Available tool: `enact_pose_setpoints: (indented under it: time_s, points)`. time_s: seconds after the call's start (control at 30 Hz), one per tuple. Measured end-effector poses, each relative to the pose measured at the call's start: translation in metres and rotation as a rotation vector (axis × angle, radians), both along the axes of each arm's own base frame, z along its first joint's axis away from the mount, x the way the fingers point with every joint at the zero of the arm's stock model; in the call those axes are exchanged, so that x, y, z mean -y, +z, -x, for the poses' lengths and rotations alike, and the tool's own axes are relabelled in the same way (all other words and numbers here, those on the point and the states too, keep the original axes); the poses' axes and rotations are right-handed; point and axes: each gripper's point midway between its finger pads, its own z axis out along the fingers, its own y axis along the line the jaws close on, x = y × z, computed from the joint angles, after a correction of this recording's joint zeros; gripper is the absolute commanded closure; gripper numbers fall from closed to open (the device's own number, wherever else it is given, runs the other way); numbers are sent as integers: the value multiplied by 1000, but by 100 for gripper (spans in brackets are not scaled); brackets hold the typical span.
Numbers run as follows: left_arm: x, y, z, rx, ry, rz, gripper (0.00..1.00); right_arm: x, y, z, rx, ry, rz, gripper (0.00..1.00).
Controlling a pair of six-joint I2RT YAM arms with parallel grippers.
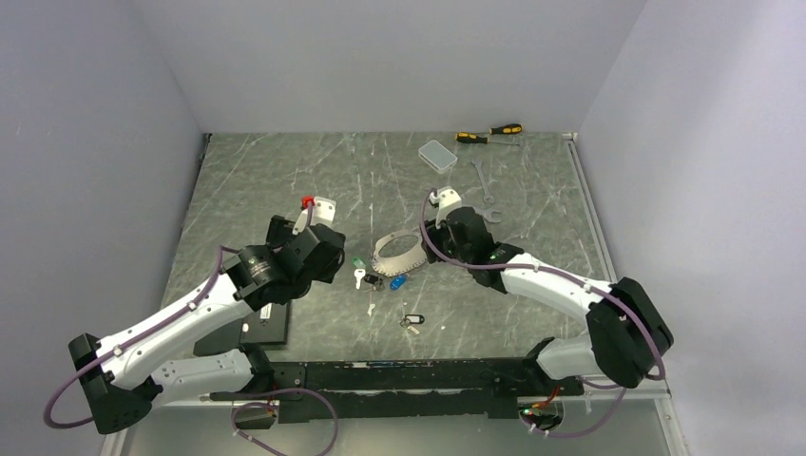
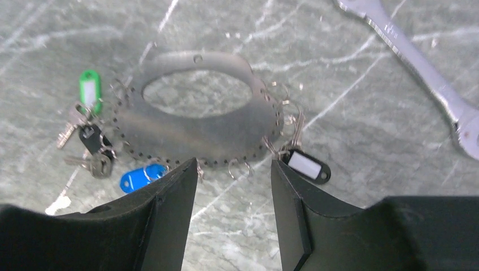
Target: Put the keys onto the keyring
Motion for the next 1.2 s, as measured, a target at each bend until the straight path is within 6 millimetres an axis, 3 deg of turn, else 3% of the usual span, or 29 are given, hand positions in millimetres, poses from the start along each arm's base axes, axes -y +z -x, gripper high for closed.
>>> enact_pose_setpoints:
  time_s: [0.23,0.53,0.83,1.2]
  points:
    - [0,-5,-2,-20,-4,-3,6,12,-50,15,-117,29,69,49]
    - [3,-6,-2,-26,-12,9,6,14,-86,18,-197,66,167,52]
    - [3,-5,-2,-21,-17,16,6,14,-92,10,-203,62,206,56]
    - [3,-4,-2,-19,-18,19,6,7,-97,-4,-195,64,238,72]
